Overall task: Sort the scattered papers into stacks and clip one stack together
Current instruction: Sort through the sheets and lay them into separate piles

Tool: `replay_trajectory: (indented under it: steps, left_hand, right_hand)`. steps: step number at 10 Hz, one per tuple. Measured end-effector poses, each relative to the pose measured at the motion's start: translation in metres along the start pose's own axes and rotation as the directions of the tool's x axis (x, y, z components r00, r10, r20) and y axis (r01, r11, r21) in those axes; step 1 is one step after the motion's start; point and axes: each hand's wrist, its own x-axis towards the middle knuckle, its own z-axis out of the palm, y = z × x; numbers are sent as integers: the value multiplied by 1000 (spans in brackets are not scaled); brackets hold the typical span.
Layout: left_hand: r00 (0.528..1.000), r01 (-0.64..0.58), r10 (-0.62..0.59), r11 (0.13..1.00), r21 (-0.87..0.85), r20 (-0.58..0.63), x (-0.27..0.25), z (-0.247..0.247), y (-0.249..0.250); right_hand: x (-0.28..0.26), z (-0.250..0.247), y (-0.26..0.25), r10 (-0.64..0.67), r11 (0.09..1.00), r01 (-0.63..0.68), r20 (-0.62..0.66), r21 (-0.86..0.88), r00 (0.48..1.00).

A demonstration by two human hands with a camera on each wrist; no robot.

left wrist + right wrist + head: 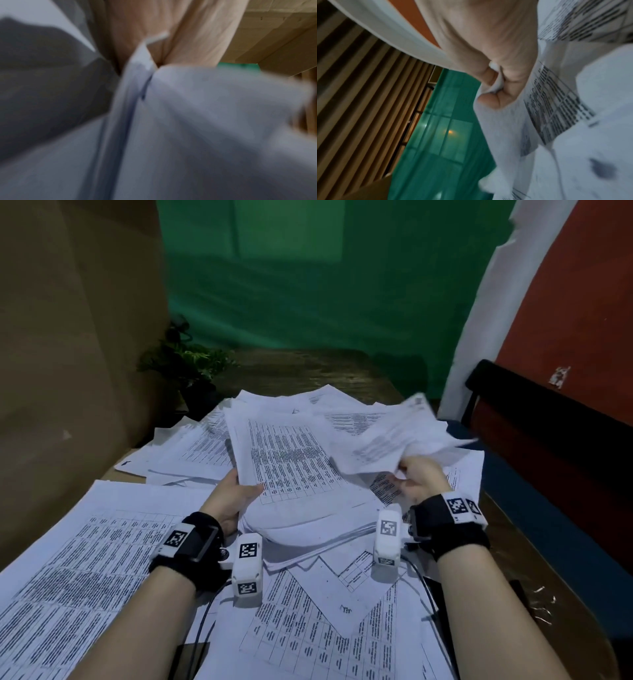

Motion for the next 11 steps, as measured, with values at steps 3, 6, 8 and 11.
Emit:
replay_trajectory:
  steps: [3,6,8,11]
  left_hand:
    - [998,53,-56,993,-103,-35,-3,3,0]
    - [984,172,-176,965,-198,-2,2,0,2]
    - [996,76,-74,996,47,-39,0,-1,2]
    - [1000,-8,10,998,67,-29,-1,0,-7]
  right_hand:
    - [-31,16,15,169,648,115,290,-753,942]
    - [-29,19,13,-104,589,233,213,-774,971]
    - [-31,18,17,103,460,178,251,-870,962]
    - [-25,14,16,97,23,334,334,-942,938]
